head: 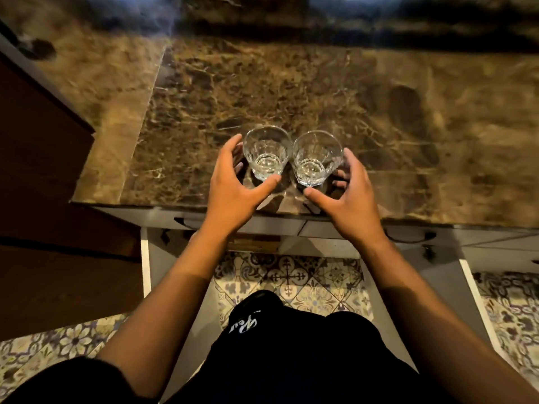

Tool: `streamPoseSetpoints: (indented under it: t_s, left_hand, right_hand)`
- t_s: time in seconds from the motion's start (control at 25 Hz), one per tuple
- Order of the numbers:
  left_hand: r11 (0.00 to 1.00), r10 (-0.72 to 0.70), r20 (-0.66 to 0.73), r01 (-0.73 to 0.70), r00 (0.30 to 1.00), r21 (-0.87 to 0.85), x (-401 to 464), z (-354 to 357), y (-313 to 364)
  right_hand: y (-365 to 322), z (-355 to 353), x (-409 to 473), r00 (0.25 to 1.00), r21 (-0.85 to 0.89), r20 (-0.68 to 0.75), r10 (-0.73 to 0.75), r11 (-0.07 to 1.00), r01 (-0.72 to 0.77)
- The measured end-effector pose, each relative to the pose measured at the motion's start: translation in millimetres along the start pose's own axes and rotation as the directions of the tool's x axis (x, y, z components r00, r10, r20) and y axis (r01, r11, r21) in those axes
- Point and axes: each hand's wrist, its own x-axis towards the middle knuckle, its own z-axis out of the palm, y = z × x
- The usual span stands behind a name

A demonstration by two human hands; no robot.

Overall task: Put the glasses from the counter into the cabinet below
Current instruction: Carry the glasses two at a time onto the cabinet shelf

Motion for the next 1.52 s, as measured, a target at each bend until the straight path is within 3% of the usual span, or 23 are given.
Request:
streamPoseSetpoints:
  t_s: [0.12,0.36,0.68,1.52]
  left_hand:
    - [1.000,-0.010,0.036,0.010,0.999,-0.005,11.2,1.2,2.8]
    - [0.999,0.048,0.079,-0.046,0.996,-0.021,22.3,1.3,-1.0]
    - [0.997,0.019,0.023,-0.018,1.000,-0.073,8.6,1.6,4.5]
    - [0.999,-0.040,-0.086,0.038,0.995,-0.027,-169.8,60.5,54.0]
  right_hand:
    - [-3.0,7.4,9.3,0.999,0.064,0.041,-0.010,0.998,0.008]
    - [-7.5,15.7,19.4,0.999,0.058,-0.031,-0.016,0.998,0.018]
    - [-4.3,11.6,10.6,0.998,0.128,-0.060,-0.002,0.992,0.009]
    - [49.4,-73.6,-133.4,0.998,0.107,0.036,-0.056,0.993,0.052]
